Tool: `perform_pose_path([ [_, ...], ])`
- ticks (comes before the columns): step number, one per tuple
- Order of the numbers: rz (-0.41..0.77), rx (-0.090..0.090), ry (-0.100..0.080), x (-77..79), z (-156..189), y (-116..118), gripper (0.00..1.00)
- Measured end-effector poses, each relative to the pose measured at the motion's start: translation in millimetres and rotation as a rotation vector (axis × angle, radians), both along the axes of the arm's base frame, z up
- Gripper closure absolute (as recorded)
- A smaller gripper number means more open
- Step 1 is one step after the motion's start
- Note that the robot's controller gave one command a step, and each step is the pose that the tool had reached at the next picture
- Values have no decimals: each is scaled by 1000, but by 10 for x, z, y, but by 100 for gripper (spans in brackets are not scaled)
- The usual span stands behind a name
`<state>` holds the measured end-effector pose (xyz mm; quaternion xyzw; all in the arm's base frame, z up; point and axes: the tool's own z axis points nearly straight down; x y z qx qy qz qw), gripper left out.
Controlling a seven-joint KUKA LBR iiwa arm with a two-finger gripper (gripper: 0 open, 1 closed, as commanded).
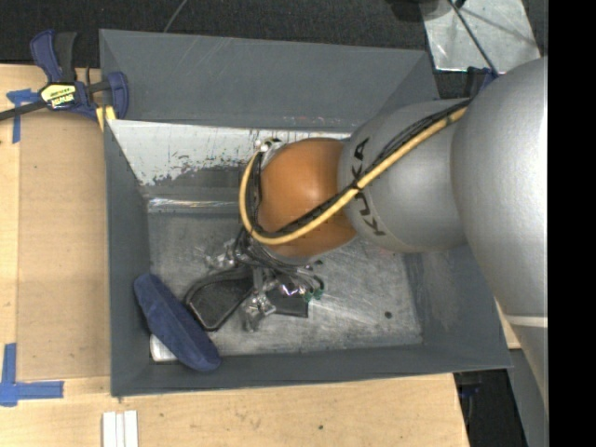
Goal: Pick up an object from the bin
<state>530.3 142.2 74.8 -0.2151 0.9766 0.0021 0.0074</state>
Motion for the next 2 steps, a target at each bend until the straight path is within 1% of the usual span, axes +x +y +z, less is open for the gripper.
perform_pose_path([
  [1,-74,2,-9,-232,5,-378,0],
  [2,-76,-3,5,-207,20,-373,0],
])
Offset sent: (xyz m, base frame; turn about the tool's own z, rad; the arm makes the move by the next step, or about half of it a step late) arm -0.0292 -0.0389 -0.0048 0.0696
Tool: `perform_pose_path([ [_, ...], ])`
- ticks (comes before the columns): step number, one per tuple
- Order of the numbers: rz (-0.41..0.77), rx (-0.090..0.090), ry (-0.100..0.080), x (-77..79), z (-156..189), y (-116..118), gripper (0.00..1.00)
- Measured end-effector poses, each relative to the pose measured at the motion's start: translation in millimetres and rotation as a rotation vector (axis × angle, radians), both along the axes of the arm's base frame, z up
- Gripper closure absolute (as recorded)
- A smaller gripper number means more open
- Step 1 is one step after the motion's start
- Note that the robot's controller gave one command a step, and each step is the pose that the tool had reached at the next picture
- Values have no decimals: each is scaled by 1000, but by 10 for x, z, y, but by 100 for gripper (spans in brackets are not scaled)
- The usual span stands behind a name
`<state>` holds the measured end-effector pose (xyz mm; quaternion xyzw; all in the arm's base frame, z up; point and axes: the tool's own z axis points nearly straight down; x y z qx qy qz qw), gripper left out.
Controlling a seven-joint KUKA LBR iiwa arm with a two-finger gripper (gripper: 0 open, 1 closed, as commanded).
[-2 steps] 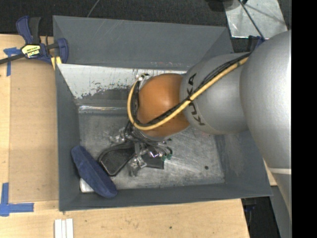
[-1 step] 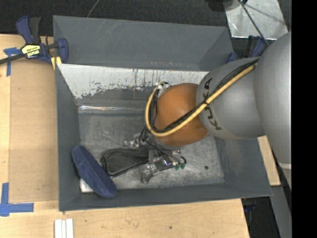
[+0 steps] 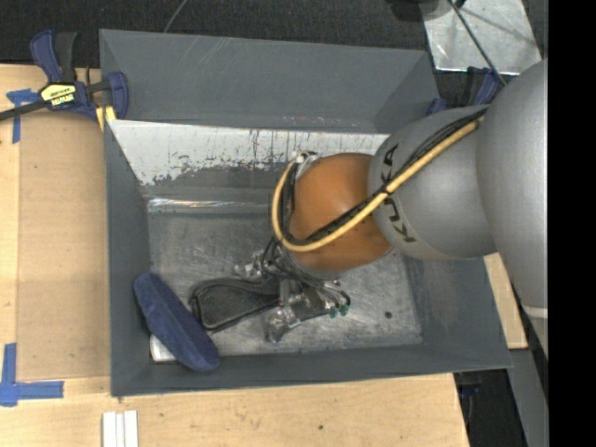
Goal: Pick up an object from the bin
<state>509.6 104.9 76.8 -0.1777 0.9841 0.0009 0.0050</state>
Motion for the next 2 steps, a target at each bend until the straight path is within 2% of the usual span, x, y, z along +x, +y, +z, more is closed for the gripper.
perform_pose_path([
  [1,-2,-1,4,12,4,-2,0],
  [2,-6,0,-3,39,28,-5,100],
])
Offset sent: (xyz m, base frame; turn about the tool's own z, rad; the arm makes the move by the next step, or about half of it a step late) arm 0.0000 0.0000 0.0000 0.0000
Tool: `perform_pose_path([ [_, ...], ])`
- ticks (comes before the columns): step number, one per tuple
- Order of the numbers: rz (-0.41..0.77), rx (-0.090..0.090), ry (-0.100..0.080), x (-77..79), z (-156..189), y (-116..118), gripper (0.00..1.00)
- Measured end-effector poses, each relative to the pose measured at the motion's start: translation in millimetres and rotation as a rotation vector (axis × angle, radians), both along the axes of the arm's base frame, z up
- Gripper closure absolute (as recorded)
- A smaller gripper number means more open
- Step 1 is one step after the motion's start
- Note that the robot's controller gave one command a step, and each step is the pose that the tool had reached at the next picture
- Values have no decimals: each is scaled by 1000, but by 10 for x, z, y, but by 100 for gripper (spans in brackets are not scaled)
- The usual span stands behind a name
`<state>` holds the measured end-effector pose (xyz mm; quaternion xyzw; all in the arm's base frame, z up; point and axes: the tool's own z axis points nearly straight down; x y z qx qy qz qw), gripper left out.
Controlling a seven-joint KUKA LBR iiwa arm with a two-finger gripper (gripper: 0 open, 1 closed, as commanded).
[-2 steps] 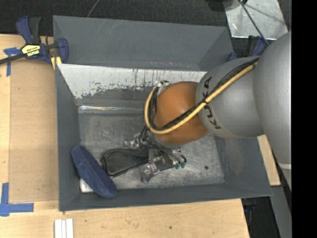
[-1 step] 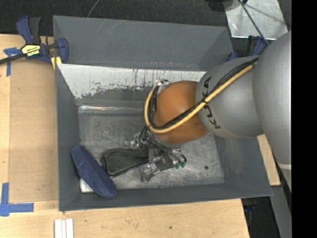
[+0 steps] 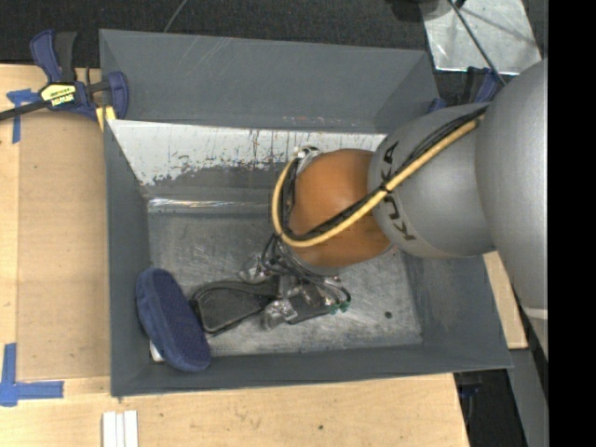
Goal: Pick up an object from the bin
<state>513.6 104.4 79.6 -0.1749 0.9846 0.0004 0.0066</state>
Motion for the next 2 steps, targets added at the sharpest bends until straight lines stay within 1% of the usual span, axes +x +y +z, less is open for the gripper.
perform_pose_path([
  [1,-2,-3,13,-3,151,-4,100],
  [2,-3,-4,13,-7,596,-13,100],
])
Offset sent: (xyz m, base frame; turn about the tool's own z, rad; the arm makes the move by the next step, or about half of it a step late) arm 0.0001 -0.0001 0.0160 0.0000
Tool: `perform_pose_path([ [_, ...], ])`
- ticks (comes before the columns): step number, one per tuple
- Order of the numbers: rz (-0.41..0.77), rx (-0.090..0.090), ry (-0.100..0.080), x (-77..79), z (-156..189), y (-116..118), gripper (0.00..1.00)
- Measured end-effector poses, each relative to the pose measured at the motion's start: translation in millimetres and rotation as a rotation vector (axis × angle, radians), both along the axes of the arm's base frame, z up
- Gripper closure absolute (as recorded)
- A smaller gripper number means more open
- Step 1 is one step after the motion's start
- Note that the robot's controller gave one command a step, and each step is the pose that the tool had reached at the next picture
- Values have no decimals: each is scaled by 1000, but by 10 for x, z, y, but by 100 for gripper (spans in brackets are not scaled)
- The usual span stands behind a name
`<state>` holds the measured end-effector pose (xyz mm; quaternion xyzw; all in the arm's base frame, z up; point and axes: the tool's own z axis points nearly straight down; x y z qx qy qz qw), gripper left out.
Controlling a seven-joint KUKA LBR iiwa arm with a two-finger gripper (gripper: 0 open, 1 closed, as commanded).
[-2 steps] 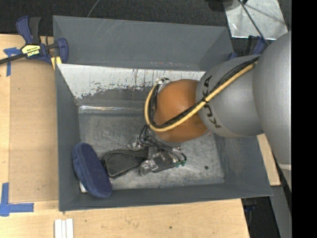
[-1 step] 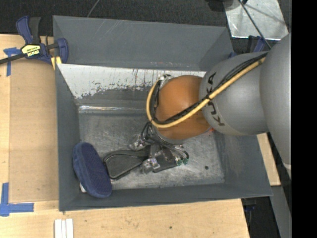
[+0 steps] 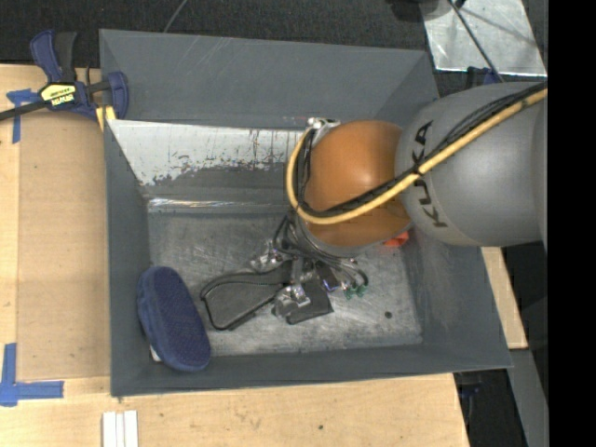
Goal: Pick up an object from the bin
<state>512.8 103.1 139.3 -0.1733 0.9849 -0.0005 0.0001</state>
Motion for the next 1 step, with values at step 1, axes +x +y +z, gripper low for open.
perform_pose_path([
  [1,-2,0,0,-3,349,-6,100],
])
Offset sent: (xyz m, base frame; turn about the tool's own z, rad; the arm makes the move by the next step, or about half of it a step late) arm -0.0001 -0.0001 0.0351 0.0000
